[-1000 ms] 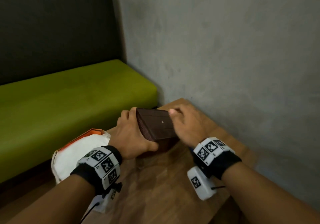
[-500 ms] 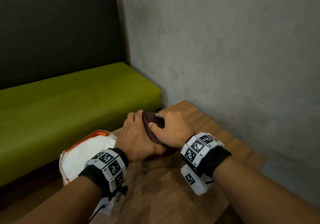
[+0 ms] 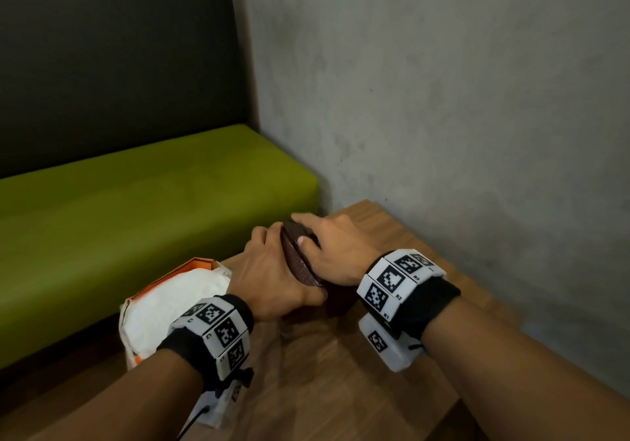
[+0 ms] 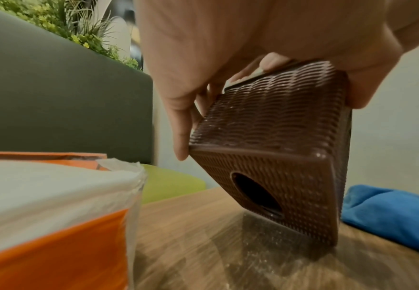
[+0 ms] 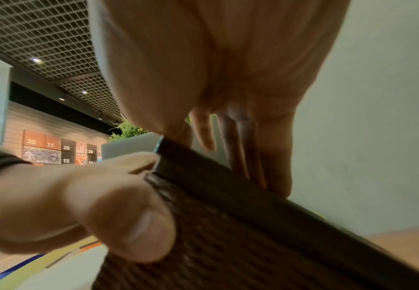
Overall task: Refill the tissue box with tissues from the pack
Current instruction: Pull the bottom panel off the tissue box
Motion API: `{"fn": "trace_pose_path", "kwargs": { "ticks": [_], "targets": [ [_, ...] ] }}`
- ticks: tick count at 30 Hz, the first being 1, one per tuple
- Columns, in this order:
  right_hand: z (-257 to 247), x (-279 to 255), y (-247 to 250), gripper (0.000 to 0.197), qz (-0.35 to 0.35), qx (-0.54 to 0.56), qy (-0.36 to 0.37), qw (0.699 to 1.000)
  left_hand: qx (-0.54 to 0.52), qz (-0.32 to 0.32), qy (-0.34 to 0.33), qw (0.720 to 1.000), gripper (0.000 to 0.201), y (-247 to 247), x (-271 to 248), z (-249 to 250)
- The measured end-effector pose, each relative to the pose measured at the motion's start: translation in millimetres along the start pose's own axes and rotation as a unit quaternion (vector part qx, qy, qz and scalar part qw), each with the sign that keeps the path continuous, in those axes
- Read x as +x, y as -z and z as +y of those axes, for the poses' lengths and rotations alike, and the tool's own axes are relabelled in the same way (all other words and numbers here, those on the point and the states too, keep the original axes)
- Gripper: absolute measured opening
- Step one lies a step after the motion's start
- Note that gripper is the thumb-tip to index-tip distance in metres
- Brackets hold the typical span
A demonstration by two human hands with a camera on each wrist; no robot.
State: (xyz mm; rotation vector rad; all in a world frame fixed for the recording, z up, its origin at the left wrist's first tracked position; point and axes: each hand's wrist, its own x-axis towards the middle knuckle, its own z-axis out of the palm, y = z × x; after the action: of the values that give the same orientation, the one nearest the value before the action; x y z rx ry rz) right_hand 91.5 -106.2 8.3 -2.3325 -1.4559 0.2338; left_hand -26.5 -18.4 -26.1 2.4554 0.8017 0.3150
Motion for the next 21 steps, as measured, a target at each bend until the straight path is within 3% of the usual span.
{"fn": "trace_pose_path", "kwargs": {
  "ticks": [5,8,13,19,21],
  "targets": [
    [5,-5,7,0.067,-0.037,-0.013,0.008,0.999,-0.011,-0.006,0.004,1.0,0.124,-2,-3,0],
    [5,-8,21,0.047,0.001,-0.021,-0.002,1.0,-0.011,-0.019,0.014,1.0,0.131,-3,-3,-3],
    [12,-10,43,0.029,0.155,-0.047,-0.062,0.985,-0.017,-0.015,0.071,0.997,0.134,-3,-2,-11],
    [33,-4,63,0.024,0.179,-0.152,-0.123,0.964,0.032,-0.082,0.152,0.984,0.127,-3,4,-8],
    [43,-6,68,0.022,0.16,-0.144,-0.175,0.961,0.059,-0.103,0.176,0.977,0.123,-7,1,-6]
  ]
}}
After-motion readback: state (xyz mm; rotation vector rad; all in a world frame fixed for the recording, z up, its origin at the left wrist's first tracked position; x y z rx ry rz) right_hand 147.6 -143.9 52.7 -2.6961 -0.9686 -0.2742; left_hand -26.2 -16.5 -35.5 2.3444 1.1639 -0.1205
